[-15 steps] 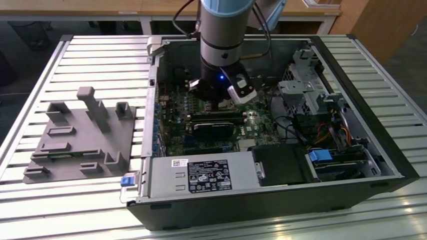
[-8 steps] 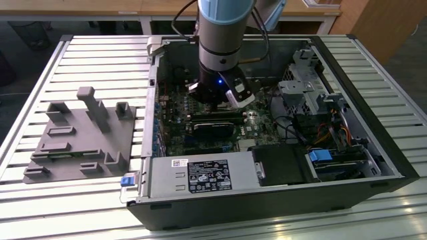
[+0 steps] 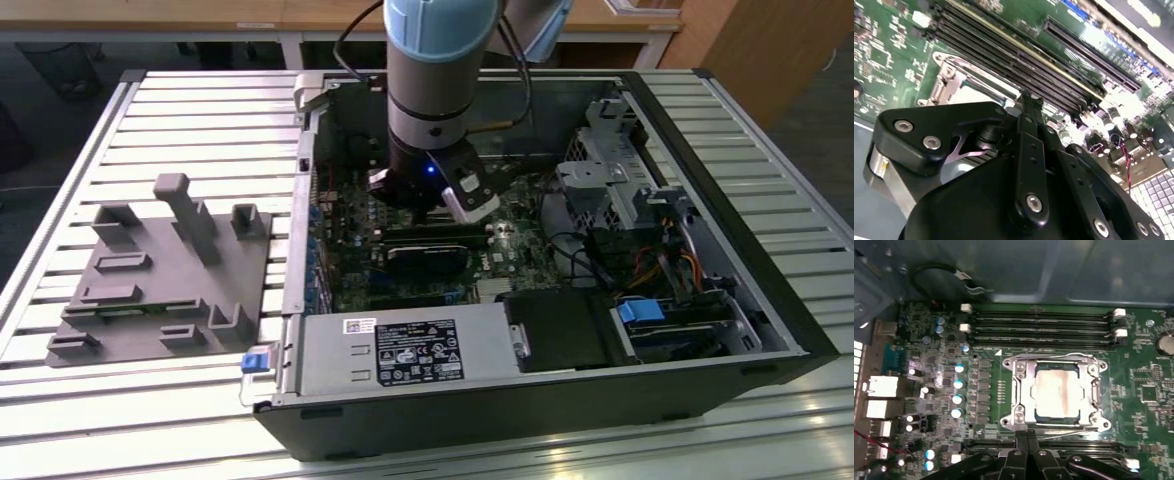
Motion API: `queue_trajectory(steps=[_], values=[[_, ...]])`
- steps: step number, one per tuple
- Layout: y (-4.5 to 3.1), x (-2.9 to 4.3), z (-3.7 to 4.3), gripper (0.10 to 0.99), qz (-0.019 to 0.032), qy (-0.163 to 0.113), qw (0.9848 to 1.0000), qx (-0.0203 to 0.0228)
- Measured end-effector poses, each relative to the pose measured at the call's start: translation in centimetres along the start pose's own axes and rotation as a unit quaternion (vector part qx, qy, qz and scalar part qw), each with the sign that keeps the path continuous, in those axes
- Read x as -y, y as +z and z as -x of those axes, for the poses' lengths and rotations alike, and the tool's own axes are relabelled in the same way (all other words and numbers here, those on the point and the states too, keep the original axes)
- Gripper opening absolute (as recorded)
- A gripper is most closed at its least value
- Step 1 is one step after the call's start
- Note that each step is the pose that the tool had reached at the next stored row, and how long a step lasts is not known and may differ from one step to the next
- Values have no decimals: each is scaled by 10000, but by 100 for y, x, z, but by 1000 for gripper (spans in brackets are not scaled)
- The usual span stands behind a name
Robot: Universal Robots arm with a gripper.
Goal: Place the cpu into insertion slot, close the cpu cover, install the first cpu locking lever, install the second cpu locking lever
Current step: 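Install the second cpu locking lever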
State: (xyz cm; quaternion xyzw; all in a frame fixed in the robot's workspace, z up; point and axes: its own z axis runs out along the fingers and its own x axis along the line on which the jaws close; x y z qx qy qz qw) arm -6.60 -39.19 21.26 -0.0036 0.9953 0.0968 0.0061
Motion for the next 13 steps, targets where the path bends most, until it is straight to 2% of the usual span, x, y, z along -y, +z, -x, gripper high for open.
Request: queue_trajectory(steps=[3, 6, 13], values=[[29, 11, -49, 122, 25, 0, 10000, 2], [56, 25, -55, 122, 56, 7, 10000, 3], [94, 74, -62, 122, 192, 26, 9998, 8]])
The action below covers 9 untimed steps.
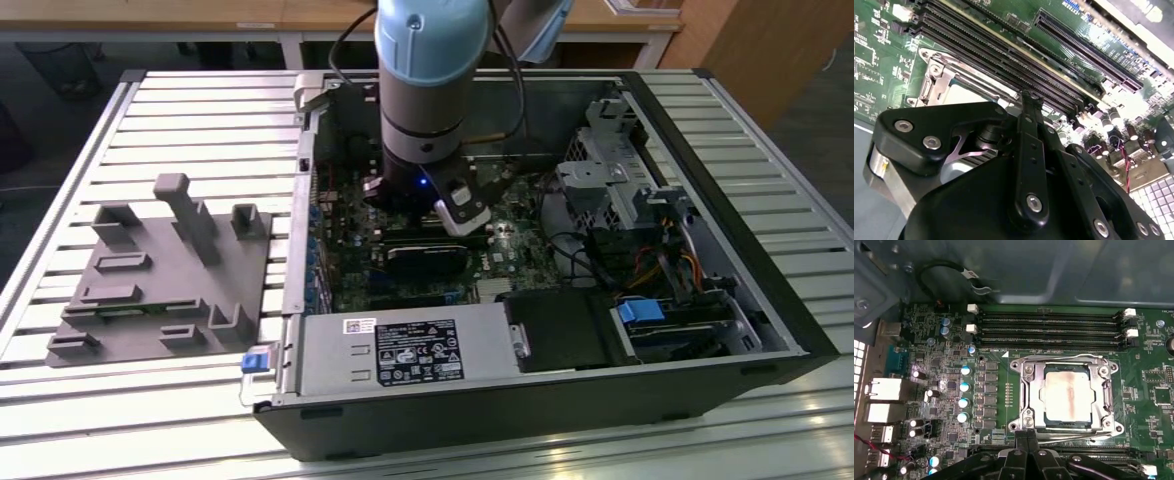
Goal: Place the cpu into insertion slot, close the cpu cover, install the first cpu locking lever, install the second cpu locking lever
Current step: 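Install the second cpu locking lever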
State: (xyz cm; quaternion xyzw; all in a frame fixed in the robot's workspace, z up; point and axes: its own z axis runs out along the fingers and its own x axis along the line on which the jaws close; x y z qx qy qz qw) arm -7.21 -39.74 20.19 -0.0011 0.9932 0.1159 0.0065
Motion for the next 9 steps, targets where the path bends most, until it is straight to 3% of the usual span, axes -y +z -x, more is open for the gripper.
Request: queue_trajectory(steps=[5, 9], values=[[16, 46, -7, 122, 32, 8, 10000, 3], [25, 67, -18, 122, 130, 14, 9999, 5]])
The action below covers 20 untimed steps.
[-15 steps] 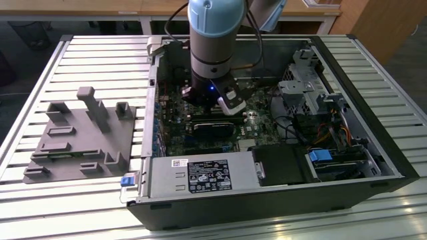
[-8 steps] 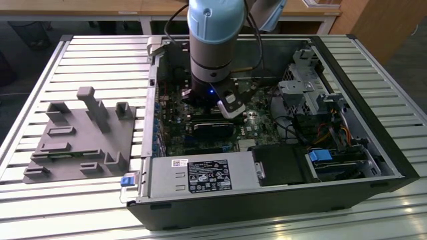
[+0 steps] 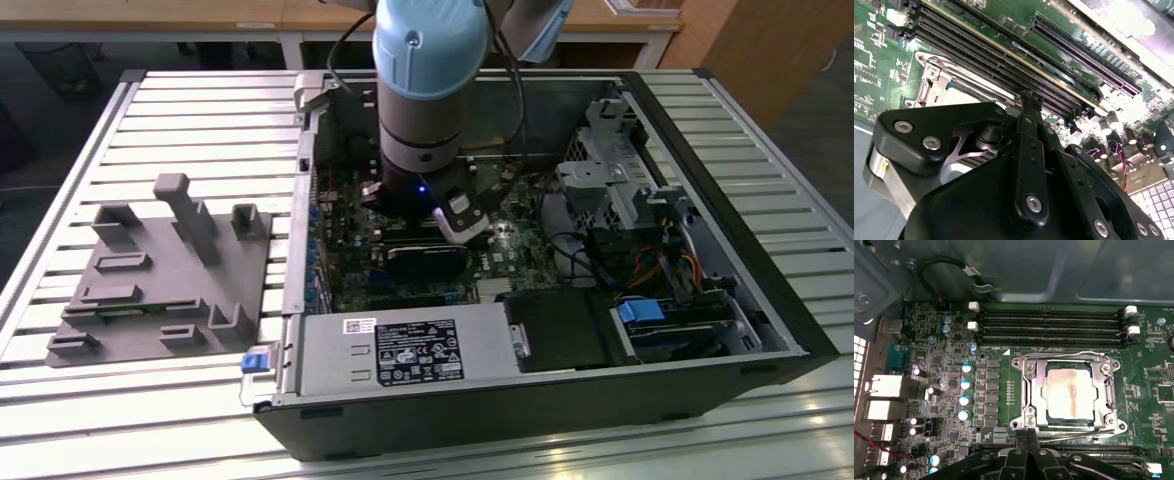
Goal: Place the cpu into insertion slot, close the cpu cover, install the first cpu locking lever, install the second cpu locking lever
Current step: 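Install the second cpu locking lever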
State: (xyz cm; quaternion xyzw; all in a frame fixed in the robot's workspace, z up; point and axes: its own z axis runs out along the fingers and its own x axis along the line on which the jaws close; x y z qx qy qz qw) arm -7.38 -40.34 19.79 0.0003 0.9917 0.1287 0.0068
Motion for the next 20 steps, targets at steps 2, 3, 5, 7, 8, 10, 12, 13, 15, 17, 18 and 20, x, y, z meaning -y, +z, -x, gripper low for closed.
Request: queue_trajectory(steps=[2, 3, 5, 7, 8, 10, 12, 13, 15, 17, 18, 20], values=[[11, 7, -1, 122, 56, 1, 10000, 0], [15, 9, -4, 122, 82, 2, 10000, 1], [27, 12, -10, 122, 125, 3, 9999, 1], [44, 16, -17, 122, 148, 4, 9999, 2], [52, 19, -21, 122, 156, 4, 9999, 2], [68, 24, -29, 122, 175, 5, 9998, 1], [82, 27, -38, 122, 203, 5, 9998, 2], [88, 29, -43, 122, 217, 5, 9998, 2], [99, 31, -53, 122, 237, 5, 9997, 3], [100, 34, -57, 122, 240, 5, 9997, 4], [100, 38, -58, 122, 240, 4, 9997, 6], [99, 41, -59, 122, 240, 5, 9997, 8]])
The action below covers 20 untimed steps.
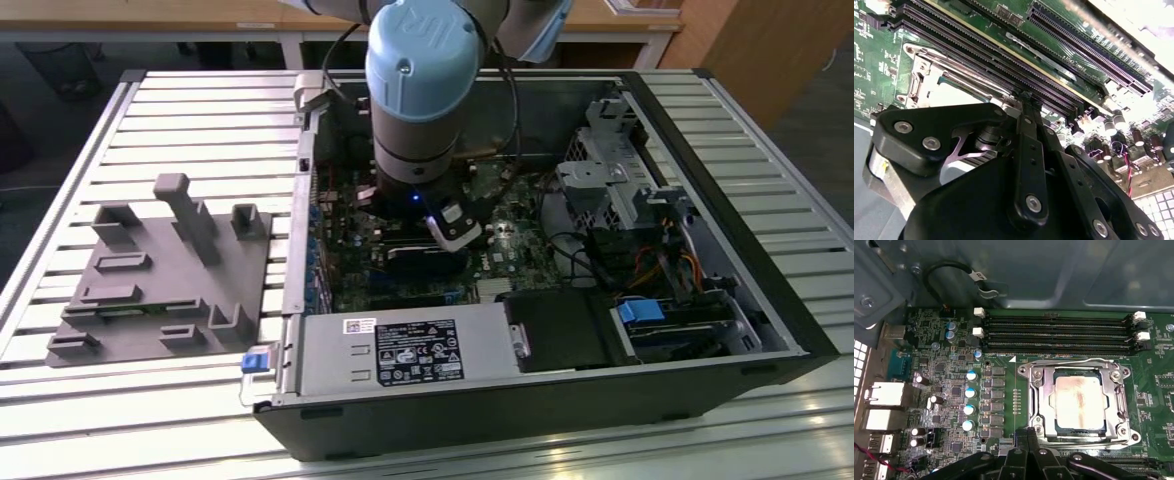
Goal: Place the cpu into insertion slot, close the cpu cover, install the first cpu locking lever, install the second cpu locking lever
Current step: 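Install the second cpu locking lever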
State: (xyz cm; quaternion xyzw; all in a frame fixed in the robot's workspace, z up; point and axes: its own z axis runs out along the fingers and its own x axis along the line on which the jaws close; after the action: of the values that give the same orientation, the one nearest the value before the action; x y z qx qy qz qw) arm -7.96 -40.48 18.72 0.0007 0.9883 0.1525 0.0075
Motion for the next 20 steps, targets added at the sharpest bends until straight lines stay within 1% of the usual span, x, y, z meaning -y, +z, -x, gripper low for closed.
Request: queue_trajectory(steps=[9, 16, 20], values=[[-64, -16, -1, 122, -1, -1, 10000, 0], [-197, -58, -2, 122, 14, 0, 10000, 1], [-228, -68, -1, 122, 15, -1, 10000, 1]])
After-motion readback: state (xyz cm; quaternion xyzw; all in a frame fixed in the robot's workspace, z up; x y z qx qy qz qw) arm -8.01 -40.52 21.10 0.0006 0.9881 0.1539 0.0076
